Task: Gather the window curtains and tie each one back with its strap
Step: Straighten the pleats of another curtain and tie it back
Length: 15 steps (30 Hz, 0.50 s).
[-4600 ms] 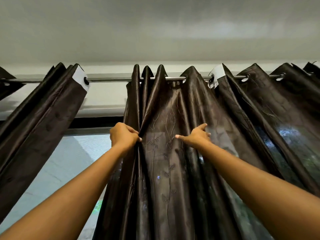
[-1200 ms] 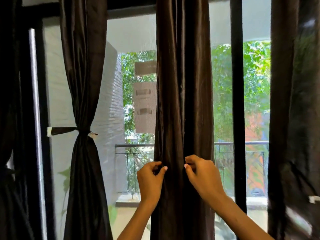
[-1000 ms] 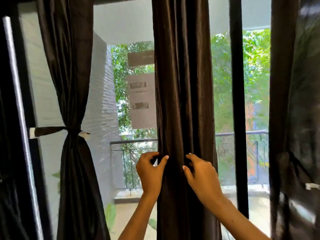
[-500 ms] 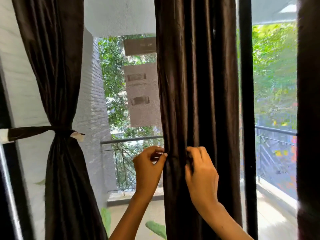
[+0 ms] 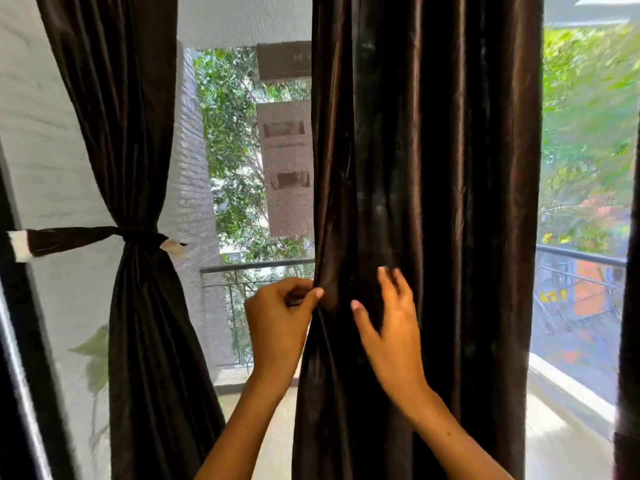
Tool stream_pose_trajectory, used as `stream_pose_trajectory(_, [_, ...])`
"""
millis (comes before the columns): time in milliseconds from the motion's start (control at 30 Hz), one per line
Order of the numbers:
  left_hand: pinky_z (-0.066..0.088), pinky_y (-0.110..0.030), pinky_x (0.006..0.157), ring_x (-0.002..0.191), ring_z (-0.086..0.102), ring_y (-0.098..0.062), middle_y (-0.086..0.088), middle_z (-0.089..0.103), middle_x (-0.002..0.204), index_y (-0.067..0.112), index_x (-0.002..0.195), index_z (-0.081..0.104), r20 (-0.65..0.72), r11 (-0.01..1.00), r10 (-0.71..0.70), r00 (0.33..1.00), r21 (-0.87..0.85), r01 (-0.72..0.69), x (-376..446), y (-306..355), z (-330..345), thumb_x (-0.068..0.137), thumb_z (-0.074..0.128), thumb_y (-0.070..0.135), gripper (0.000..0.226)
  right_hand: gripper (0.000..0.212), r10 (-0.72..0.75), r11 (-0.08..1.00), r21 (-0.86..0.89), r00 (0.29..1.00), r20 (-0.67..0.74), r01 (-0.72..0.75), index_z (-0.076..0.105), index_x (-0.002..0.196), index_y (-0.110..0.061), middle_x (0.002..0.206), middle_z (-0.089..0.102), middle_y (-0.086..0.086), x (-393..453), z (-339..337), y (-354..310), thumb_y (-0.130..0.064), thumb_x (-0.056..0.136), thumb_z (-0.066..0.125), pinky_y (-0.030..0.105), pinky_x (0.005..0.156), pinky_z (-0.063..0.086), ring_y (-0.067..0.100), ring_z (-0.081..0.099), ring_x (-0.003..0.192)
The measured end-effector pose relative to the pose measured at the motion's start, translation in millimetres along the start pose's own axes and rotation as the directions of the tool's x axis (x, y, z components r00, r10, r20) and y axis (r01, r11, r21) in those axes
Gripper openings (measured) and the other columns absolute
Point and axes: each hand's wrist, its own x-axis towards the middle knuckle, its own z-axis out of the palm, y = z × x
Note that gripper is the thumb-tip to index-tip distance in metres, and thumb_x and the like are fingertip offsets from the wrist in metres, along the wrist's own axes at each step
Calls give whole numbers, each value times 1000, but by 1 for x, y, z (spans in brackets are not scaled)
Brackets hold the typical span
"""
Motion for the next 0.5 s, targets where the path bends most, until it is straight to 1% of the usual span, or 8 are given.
stream_pose_trajectory(67, [53, -13, 69, 66, 66, 3, 4, 72, 71, 14, 82, 75, 5, 1000, 0, 1000, 21, 0, 3, -3, -3, 74, 79, 13, 8, 99, 159, 983, 75, 982, 97, -167, 3, 152, -16, 159, 7, 4, 12, 6, 5, -43, 82, 68, 29, 117, 17, 14, 9, 146])
stream_pose_trajectory(100, [52, -10, 68, 66, 66, 4, 5, 71, 70, 13, 81, 75, 5, 1000, 2, 1000, 29, -2, 5, -3, -5, 74, 79, 12, 8, 107, 236, 951, 166, 960, 152, -260, -2, 152, -17, 158, 15, 5, 19, 8, 4, -42, 78, 71, 30, 116, 23, 15, 18, 144])
stream_pose_trajectory(167, [49, -5, 64, 64, 64, 8, 8, 68, 66, 10, 81, 75, -1, 999, 4, 1000, 49, -4, 10, -5, -7, 74, 79, 11, 8, 103, 352, 814, 390, 899, 259, -431, 6, 151, -20, 138, 48, 7, 30, 13, 3, -32, 77, 75, 24, 99, 45, 17, 49, 124])
stream_pose_trajectory(233, [51, -9, 65, 64, 66, 5, 5, 70, 68, 9, 82, 75, -4, 997, 13, 1000, 76, -12, 13, -8, -7, 74, 79, 12, 8, 74, 341, 689, 557, 886, 316, -464, 35, 138, -19, 106, 64, 4, 35, 23, 3, -14, 77, 76, 18, 79, 53, 14, 63, 94])
stream_pose_trajectory(300, [55, -19, 70, 67, 68, -1, 2, 73, 71, 10, 83, 76, -13, 994, 27, 1000, 103, -26, 14, -11, -5, 75, 78, 13, 8, 49, 271, 803, 516, 954, 128, -297, 59, 116, -9, 88, 68, 1, 33, 31, 9, -5, 72, 80, 21, 74, 54, 14, 66, 78])
stream_pose_trajectory(367, [57, -25, 73, 68, 68, -3, 3, 73, 73, 12, 83, 77, -32, 991, 59, 998, 126, -55, 13, -13, -1, 76, 77, 13, 7, 31, 114, 954, 291, 983, -143, -69, 64, 93, -16, 80, 61, -9, 23, 31, 9, -3, 70, 81, 14, 66, 48, 6, 60, 69])
stream_pose_trajectory(400, [57, -27, 73, 68, 68, -3, 4, 73, 73, 13, 83, 77, -40, 986, 90, 995, 141, -83, 12, -13, 1, 77, 76, 13, 6, 29, -16, 985, 164, 975, -220, 53, 65, 92, -16, 82, 57, -9, 17, 31, 9, 0, 71, 77, 14, 65, 47, 4, 57, 70])
stream_pose_trajectory(500, [56, -25, 70, 68, 67, 0, 8, 73, 74, 16, 84, 77, -51, 977, 176, 983, 132, -168, 6, -14, 9, 78, 75, 11, 8, 42, -286, 958, -80, 942, -177, 276, 68, 111, -14, 95, 57, -2, 0, 32, 4, 5, 74, 61, 26, 68, 51, 14, 60, 84])
